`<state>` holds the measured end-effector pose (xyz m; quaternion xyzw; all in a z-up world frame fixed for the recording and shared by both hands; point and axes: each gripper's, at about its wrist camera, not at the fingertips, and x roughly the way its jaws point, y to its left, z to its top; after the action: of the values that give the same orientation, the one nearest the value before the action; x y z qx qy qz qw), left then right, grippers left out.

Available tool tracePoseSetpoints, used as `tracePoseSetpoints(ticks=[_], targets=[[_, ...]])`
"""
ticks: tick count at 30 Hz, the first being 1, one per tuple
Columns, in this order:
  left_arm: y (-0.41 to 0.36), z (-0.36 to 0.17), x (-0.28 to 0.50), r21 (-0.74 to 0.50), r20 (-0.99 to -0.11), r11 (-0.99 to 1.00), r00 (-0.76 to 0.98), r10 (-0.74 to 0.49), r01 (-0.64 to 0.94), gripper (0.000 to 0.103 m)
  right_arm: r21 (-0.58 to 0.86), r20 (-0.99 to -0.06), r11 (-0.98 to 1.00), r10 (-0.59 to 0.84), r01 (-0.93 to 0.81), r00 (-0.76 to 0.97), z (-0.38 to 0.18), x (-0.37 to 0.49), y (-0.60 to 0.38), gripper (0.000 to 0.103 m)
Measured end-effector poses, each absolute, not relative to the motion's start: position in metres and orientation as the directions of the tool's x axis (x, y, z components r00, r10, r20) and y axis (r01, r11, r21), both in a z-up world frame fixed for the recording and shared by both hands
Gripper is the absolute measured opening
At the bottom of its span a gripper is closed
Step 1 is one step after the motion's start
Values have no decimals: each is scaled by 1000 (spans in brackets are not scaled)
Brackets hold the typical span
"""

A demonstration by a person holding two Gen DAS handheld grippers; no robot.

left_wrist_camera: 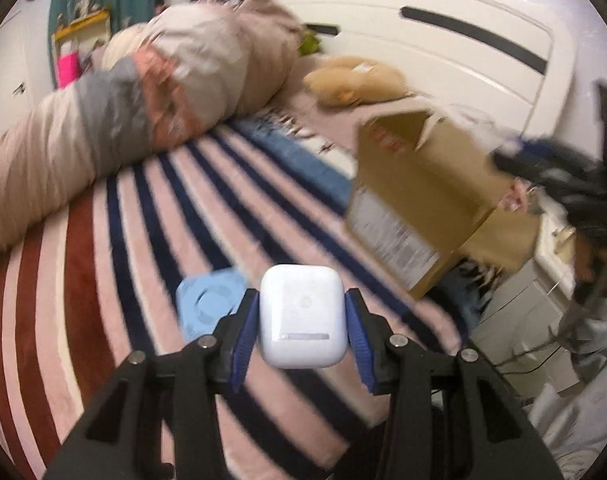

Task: Organize rigid objects
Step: 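Drop the tape roll and earbuds case into the box, opening both tools, then grasp the light-blue square speaker with the right tool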

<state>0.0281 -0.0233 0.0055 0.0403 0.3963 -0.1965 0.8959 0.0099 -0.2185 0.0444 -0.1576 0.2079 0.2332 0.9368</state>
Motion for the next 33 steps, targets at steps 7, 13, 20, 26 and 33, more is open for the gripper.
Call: tracePoseSetpoints(ticks=[7,13,20,26,33], targets=[[-103,51,61,-80,-685,863,601,-412,499,40,-189,-602,897,217,-401,769,-2,61,-269,49],[-171,53,105,-70,-736,829,532,-418,554,40,-134,-574,903,265,-409,774,1,62,-291,57],[-196,35,122,-100,-760,831,497,-419,548,69,-105,-565,894,307,-436,766,-2,55,-299,66],[-161,51,107,-86,-723,858,560,-404,507,71,-89,-552,884,340,-459,761,1,52,-293,66],[-55,44,74,-10,-701,957,681,-213,289,76,-42,-468,768,551,-640,691,22,26,-235,66]])
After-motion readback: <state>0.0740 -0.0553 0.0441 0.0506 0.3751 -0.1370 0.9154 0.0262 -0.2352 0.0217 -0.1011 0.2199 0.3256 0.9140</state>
